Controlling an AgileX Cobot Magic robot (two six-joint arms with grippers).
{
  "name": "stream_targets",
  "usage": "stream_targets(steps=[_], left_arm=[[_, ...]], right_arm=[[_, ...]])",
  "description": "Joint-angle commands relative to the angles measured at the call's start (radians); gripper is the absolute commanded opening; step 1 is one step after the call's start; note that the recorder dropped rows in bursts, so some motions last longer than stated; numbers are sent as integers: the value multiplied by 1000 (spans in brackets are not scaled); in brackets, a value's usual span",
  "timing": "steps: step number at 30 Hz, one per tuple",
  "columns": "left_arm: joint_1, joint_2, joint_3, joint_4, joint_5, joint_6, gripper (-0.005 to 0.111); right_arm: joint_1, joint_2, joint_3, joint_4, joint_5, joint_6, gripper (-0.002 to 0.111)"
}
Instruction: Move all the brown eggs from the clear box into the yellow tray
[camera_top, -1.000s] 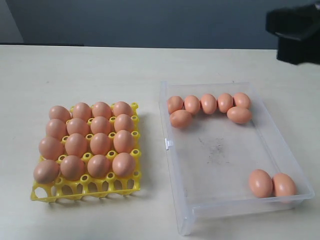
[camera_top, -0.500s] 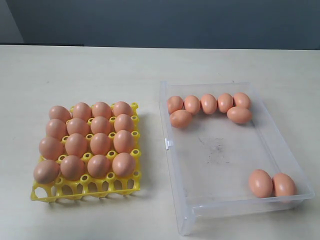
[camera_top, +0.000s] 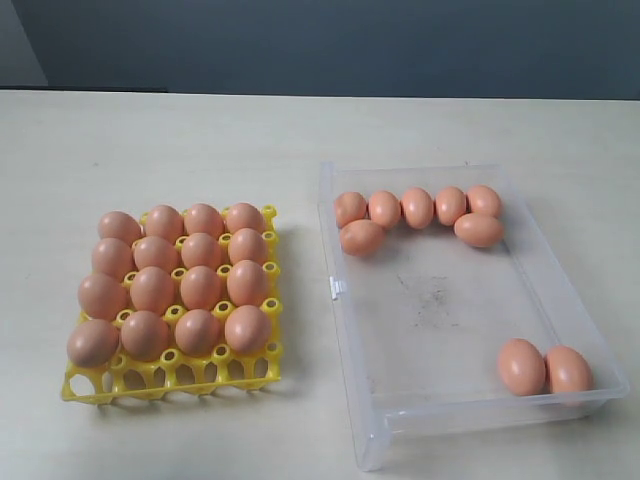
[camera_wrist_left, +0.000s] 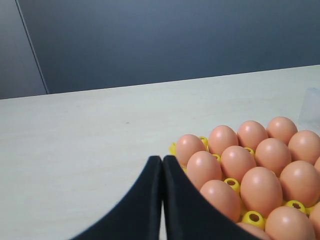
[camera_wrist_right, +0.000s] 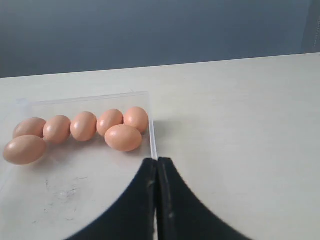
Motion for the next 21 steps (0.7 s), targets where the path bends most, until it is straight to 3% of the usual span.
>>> stream_targets(steps=[1, 21], left_arm=[[-11, -5, -1, 1, 0, -1, 0], [-11, -5, -1, 1, 0, -1, 0]], right_arm=[[-6, -8, 3, 6, 6, -4, -1], [-6, -8, 3, 6, -3, -2, -1]])
